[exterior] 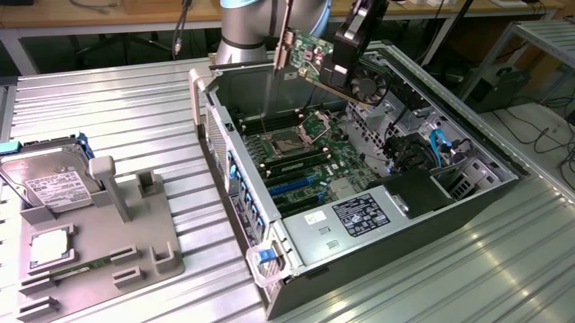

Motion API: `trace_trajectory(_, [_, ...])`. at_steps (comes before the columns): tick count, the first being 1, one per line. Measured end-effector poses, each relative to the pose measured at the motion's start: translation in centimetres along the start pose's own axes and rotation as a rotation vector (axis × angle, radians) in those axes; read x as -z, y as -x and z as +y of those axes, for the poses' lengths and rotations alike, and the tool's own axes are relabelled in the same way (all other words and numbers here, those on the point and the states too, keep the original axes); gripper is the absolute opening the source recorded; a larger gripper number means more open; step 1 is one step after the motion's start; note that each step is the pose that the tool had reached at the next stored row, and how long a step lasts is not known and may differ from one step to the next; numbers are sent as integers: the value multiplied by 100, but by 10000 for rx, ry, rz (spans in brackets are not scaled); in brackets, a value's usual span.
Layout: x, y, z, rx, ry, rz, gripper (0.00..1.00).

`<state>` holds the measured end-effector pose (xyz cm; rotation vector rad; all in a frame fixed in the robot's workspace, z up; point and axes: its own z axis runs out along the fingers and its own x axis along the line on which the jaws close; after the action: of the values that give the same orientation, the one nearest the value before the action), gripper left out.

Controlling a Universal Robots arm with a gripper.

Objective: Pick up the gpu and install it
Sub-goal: 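Insert the gpu into the slot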

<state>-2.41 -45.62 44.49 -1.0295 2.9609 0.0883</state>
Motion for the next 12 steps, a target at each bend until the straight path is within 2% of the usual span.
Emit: trace_trajectory(12, [0, 0, 0, 1017, 24, 52, 28])
